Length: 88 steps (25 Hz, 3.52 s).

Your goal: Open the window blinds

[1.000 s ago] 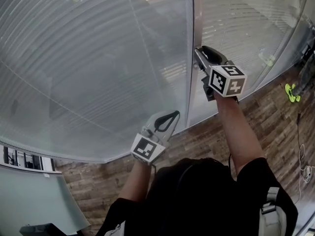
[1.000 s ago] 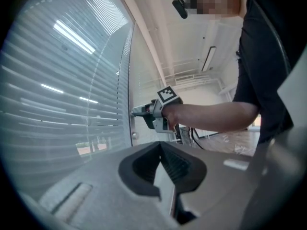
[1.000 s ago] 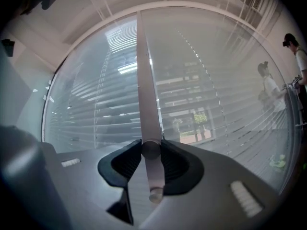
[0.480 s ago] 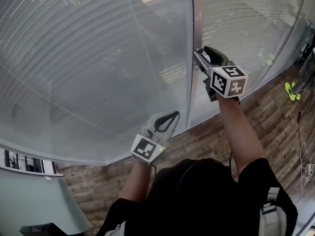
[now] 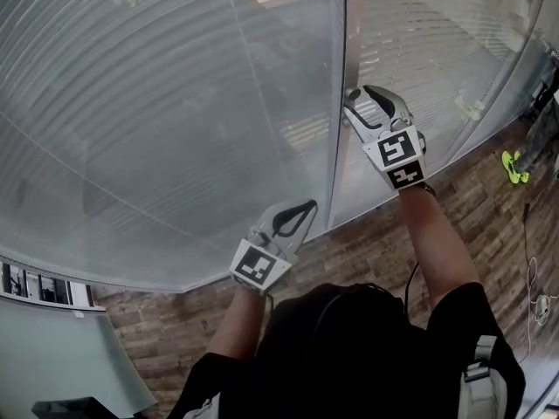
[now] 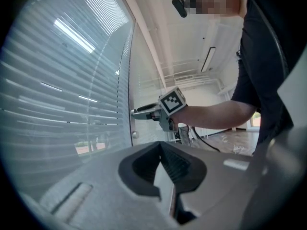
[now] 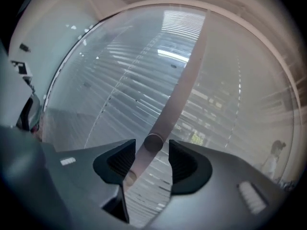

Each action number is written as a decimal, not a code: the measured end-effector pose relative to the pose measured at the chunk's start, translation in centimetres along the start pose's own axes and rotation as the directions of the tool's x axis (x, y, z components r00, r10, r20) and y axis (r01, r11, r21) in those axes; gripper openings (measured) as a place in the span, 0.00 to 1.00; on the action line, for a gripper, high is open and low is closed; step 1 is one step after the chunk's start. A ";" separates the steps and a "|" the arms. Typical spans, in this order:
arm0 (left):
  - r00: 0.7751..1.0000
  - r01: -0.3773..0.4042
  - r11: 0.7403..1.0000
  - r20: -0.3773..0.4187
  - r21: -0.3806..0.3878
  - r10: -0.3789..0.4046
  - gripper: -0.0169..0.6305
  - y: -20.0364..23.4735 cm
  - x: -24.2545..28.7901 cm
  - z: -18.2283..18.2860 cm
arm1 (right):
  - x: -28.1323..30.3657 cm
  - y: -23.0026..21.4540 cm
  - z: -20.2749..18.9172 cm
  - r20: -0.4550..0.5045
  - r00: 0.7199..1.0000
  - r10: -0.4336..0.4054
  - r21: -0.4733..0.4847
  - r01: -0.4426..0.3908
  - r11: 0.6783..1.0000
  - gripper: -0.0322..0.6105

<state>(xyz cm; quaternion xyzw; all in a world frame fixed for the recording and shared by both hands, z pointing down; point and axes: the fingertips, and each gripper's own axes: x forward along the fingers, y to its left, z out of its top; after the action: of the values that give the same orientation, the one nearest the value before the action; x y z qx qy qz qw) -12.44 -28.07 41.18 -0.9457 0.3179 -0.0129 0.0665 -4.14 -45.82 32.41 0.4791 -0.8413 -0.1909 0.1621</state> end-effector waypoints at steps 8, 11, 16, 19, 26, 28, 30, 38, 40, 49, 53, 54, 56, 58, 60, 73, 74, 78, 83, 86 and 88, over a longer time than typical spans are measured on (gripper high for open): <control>1.000 -0.011 1.000 -0.015 -0.014 0.011 0.03 0.1 -0.4 0.3 | 0.2 0.7 0.8 -0.062 0.996 -0.059 -0.550 0.016 0.835 0.38; 1.000 -0.019 1.000 -0.009 -0.003 0.019 0.03 0.2 -0.5 0.4 | 0.4 0.9 0.7 -0.072 0.996 -0.058 -0.612 0.002 0.791 0.38; 0.999 -0.027 1.000 -0.018 -0.011 0.027 0.03 0.2 -0.9 0.4 | 0.5 0.9 0.6 -0.079 0.995 -0.061 -0.654 -0.005 0.757 0.38; 1.000 -0.029 1.000 -0.010 -0.003 0.029 0.03 0.2 -0.8 0.4 | 0.6 0.9 0.7 -0.066 0.996 -0.065 -0.666 0.005 0.746 0.35; 0.999 -0.042 0.999 0.005 -0.014 0.042 0.03 0.6 -1.1 0.1 | 1.0 1.3 0.8 -0.073 0.995 -0.072 -0.684 0.003 0.729 0.26; 0.999 -0.047 0.999 0.004 0.003 0.047 0.03 0.8 -1.3 0.0 | 1.0 1.4 0.7 -0.077 0.994 -0.075 -0.685 0.002 0.729 0.25; 0.999 -0.045 0.999 -0.008 0.003 0.045 0.03 0.7 -1.3 0.4 | 1.0 1.3 0.8 -0.077 0.994 -0.074 -0.679 0.002 0.734 0.25; 0.999 -0.047 0.999 -0.004 0.007 0.048 0.03 0.8 -1.3 0.2 | 1.1 1.1 1.0 -0.071 0.996 -0.053 -0.586 0.001 0.811 0.25; 0.999 -0.049 0.999 0.001 0.015 0.049 0.03 0.9 -1.4 0.1 | 1.1 1.0 1.1 -0.068 0.997 -0.044 -0.533 0.001 0.846 0.25; 0.999 -0.043 0.999 -0.027 -0.001 0.043 0.03 0.5 -1.8 0.3 | 0.9 0.1 1.4 -0.027 0.999 -0.027 -0.243 0.019 0.970 0.25; 0.998 -0.046 0.999 -0.031 -0.015 0.046 0.03 0.4 -1.8 0.4 | 0.9 -0.1 1.6 -0.013 1.000 -0.024 -0.168 0.021 0.986 0.25; 0.998 -0.046 0.999 -0.032 -0.016 0.045 0.03 0.4 -1.8 0.3 | 1.0 -0.2 1.6 -0.011 1.000 -0.022 -0.152 0.020 0.988 0.25; 0.999 -0.044 0.999 -0.029 -0.015 0.044 0.03 0.5 -1.7 0.1 | 1.1 -0.3 1.2 -0.007 1.000 -0.014 -0.101 0.013 0.995 0.25; 0.999 -0.041 0.999 -0.029 -0.010 0.040 0.03 0.4 -1.6 0.0 | 1.2 -0.3 0.9 0.004 1.000 -0.001 -0.023 0.001 1.000 0.25; 0.999 -0.036 0.999 -0.038 -0.017 0.035 0.03 0.3 -1.5 0.2 | 1.2 -0.4 0.9 0.013 1.000 0.009 0.058 -0.010 0.998 0.25; 0.999 -0.011 1.000 -0.031 -0.015 0.011 0.03 -0.4 -1.0 0.5 | 1.1 -1.5 0.1 0.051 0.998 0.026 0.408 -0.045 0.912 0.25; 1.000 -0.004 1.000 -0.028 -0.014 0.004 0.03 -0.5 -1.0 0.6 | 1.0 -1.4 0.1 0.056 0.998 0.027 0.438 -0.049 0.898 0.25; 1.000 0.011 1.000 -0.023 -0.010 -0.011 0.03 -0.8 -0.8 0.8 | 0.9 -1.6 0.3 0.072 0.997 0.025 0.522 -0.059 0.851 0.25; 1.000 0.011 1.000 -0.020 -0.008 -0.011 0.03 -0.8 -0.7 0.9 | 0.9 -1.7 0.2 0.078 0.997 0.028 0.566 -0.067 0.822 0.25; 1.000 0.005 1.000 -0.019 -0.011 -0.005 0.03 -0.5 -0.9 0.9 | 1.0 -1.7 0.3 0.078 0.997 0.025 0.562 -0.064 0.825 0.25; 1.000 0.002 1.000 -0.019 -0.014 -0.002 0.03 -0.3 -1.1 0.8 | 1.1 -1.7 0.3 0.078 0.997 0.021 0.558 -0.061 0.828 0.26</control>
<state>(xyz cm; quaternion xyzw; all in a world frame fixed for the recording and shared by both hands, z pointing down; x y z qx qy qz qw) -13.04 -27.10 40.44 -0.9464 0.3175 -0.0198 0.0567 -3.59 -47.52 31.47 0.4806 -0.8754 0.0511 -0.0101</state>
